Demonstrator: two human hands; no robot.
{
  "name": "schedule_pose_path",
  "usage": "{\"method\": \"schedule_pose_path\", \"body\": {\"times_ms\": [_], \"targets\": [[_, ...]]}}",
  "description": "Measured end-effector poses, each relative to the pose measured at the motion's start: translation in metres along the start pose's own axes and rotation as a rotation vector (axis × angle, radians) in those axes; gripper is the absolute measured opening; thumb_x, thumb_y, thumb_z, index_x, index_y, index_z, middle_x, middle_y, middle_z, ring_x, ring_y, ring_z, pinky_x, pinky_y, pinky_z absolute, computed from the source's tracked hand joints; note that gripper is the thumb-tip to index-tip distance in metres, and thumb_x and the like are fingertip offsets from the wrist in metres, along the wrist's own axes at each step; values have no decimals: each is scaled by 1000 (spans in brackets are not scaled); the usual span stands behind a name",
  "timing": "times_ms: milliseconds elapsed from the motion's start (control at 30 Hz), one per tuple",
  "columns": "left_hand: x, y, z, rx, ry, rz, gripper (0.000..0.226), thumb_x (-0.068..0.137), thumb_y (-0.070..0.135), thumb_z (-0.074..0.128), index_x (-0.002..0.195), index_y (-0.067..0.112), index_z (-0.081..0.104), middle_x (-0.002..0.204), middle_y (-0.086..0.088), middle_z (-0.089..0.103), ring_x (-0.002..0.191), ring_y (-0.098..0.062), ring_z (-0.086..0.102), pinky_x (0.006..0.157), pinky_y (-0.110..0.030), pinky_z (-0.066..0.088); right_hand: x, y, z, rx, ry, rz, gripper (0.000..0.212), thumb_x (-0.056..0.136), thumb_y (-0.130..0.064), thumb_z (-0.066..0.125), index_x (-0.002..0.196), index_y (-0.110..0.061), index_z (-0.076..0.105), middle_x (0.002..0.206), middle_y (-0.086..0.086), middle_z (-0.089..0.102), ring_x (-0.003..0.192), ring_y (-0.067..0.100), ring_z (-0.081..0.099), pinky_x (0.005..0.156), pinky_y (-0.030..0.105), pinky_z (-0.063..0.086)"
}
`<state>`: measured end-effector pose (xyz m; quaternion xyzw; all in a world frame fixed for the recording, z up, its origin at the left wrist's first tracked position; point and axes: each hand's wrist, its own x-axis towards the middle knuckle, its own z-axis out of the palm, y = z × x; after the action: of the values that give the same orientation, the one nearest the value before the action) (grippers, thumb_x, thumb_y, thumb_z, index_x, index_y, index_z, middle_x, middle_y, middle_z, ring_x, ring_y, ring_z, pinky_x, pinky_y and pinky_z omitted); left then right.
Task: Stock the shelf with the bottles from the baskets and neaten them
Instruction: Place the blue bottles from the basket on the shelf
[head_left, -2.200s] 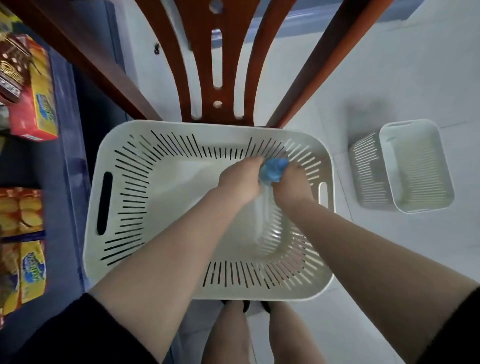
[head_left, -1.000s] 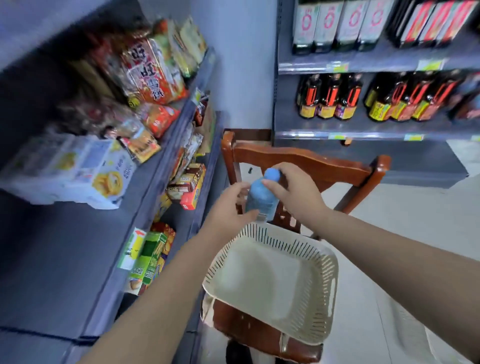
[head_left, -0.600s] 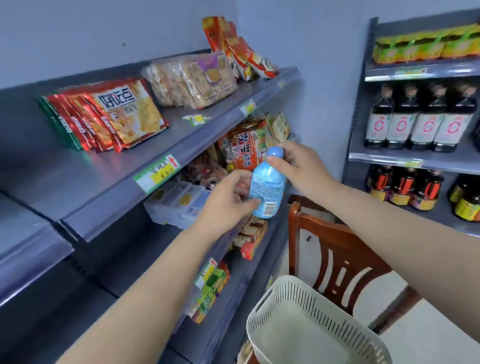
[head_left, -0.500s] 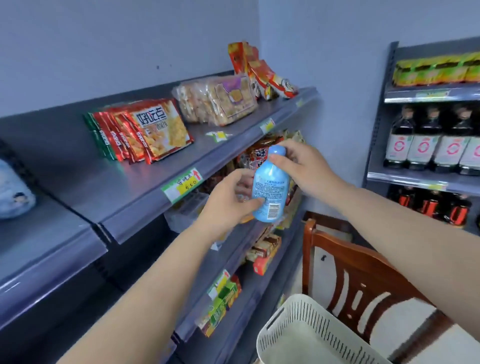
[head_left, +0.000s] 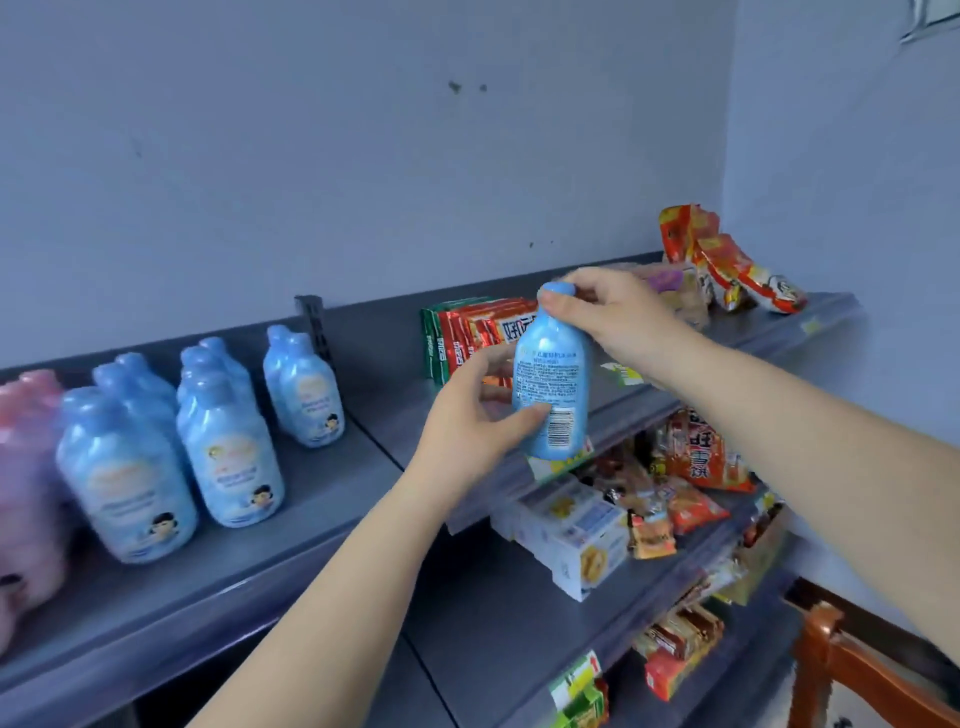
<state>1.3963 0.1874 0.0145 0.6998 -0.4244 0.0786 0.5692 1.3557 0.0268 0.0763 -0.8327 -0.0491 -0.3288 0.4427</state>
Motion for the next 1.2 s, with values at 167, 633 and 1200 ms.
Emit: {"method": "schedule_pose_path", "body": {"times_ms": [167, 633, 1200], "targets": [[-8, -9, -29, 107, 139, -59, 52, 76, 22, 75, 116, 40, 48, 110, 15, 56, 89, 6, 55, 71, -4, 42, 30, -15, 46, -53, 27, -27, 33, 85, -40, 64, 79, -7, 63, 63, -3, 53, 59, 9, 45, 55, 24, 34], [-17, -47, -94, 51, 376, -150, 56, 51, 47, 74, 100, 35, 50, 101, 17, 62, 82, 3, 59, 68, -10, 44, 66, -30, 127, 270, -131, 15, 34, 83, -36, 66, 90, -3, 63, 83, 6, 63, 74, 13, 57, 67, 28, 43], [-14, -67, -108, 100, 457, -178, 34, 86, 8, 61, 112, 28, 53, 107, 21, 62, 92, 6, 60, 77, -12, 49, 92, -18, 166, 543, -329, -97, 15, 89, -3, 57, 89, -18, 59, 79, -4, 60, 59, -7, 57, 51, 8, 41]]}}
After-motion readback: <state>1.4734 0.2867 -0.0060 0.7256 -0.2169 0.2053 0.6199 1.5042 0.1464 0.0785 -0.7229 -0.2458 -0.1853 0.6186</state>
